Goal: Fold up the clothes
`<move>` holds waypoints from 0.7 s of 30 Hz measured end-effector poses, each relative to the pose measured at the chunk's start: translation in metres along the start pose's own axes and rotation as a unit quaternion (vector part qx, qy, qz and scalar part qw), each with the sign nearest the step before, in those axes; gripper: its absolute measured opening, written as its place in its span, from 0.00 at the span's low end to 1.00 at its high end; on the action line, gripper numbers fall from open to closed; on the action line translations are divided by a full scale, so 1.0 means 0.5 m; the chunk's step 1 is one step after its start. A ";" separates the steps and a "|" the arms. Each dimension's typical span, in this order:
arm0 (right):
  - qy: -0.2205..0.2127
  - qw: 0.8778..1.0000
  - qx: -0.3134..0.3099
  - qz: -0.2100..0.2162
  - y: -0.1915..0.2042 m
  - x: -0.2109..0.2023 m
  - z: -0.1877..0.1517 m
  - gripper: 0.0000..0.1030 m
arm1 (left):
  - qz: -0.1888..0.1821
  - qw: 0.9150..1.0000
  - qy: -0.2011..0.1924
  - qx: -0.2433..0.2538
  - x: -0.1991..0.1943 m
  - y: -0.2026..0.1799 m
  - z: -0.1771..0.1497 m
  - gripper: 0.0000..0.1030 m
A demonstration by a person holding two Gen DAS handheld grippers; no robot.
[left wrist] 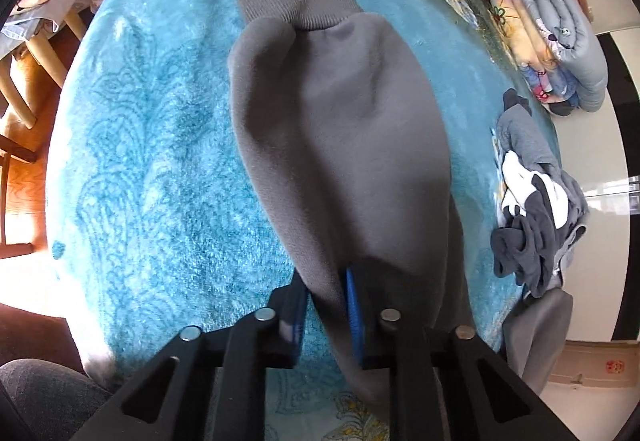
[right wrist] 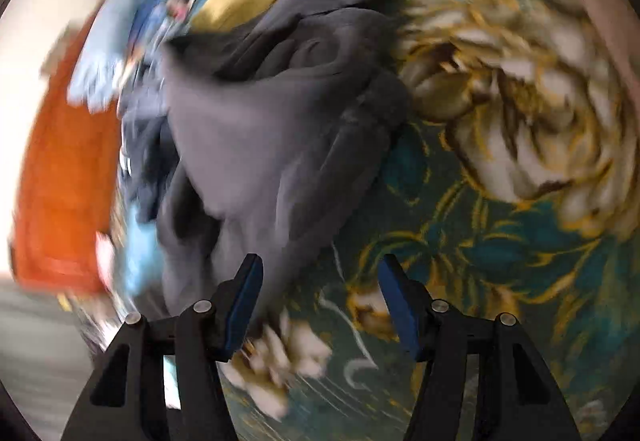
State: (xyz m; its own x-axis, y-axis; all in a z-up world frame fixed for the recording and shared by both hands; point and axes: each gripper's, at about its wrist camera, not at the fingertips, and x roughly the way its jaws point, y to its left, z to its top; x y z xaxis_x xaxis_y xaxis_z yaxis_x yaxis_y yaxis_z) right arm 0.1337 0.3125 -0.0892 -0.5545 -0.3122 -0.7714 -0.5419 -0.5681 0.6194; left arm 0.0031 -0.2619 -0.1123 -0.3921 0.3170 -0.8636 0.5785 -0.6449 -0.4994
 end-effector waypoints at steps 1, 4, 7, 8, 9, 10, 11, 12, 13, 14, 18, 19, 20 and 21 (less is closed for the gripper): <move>-0.013 1.000 0.019 0.005 -0.006 0.005 0.010 0.60 | -0.001 1.000 0.000 0.000 -0.001 0.002 -0.002 0.17; -0.043 0.998 0.049 -0.010 -0.012 0.020 0.039 0.60 | 0.003 1.000 0.002 0.000 0.000 0.004 -0.004 0.17; -0.042 0.996 0.079 -0.024 -0.020 0.037 0.050 0.39 | 0.001 1.000 0.001 0.001 -0.007 0.009 -0.005 0.15; -0.042 0.995 0.089 -0.020 -0.021 0.037 0.051 0.17 | 0.000 1.000 -0.001 0.003 -0.010 0.010 -0.005 0.11; -0.039 0.995 0.095 -0.011 -0.020 0.034 0.052 0.11 | -0.001 1.000 -0.004 0.007 -0.016 0.011 -0.005 0.10; -0.038 0.995 0.094 -0.006 -0.015 0.027 0.052 0.07 | -0.002 1.000 -0.008 0.010 -0.021 0.011 -0.006 0.06; -0.038 0.996 0.085 -0.005 -0.005 0.016 0.053 0.05 | -0.005 1.000 -0.014 0.014 -0.027 0.010 -0.007 0.05; -0.037 0.997 0.070 -0.004 0.008 0.001 0.054 0.05 | -0.008 1.000 -0.023 0.019 -0.035 0.008 -0.008 0.04; -0.036 0.998 0.054 -0.002 0.022 -0.018 0.055 0.05 | -0.012 0.999 -0.034 0.026 -0.045 0.005 -0.010 0.03; -0.034 0.999 0.034 -0.002 0.039 -0.038 0.054 0.05 | -0.018 0.998 -0.047 0.035 -0.057 0.001 -0.012 0.03; -0.017 0.998 -0.059 -0.026 0.097 -0.150 0.000 0.05 | -0.033 0.995 -0.070 0.060 -0.085 -0.010 -0.020 0.03; -0.009 0.997 -0.072 -0.033 0.100 -0.174 -0.026 0.05 | -0.034 0.995 -0.071 0.060 -0.089 -0.008 -0.021 0.03; -0.001 0.996 -0.085 -0.040 0.103 -0.198 -0.053 0.05 | -0.036 0.995 -0.071 0.056 -0.092 -0.005 -0.022 0.03; 0.010 0.994 -0.096 -0.048 0.098 -0.218 -0.081 0.05 | -0.037 0.995 -0.070 0.053 -0.094 -0.003 -0.023 0.03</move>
State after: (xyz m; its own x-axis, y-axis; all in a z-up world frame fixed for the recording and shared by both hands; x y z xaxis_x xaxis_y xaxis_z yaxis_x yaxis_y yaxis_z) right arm 0.1934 0.2879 0.0192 -0.4919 -0.2629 -0.8300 -0.4612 -0.7299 0.5045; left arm 0.0288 -0.2678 -0.0720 -0.5315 0.2710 -0.8025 0.4690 -0.6948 -0.5452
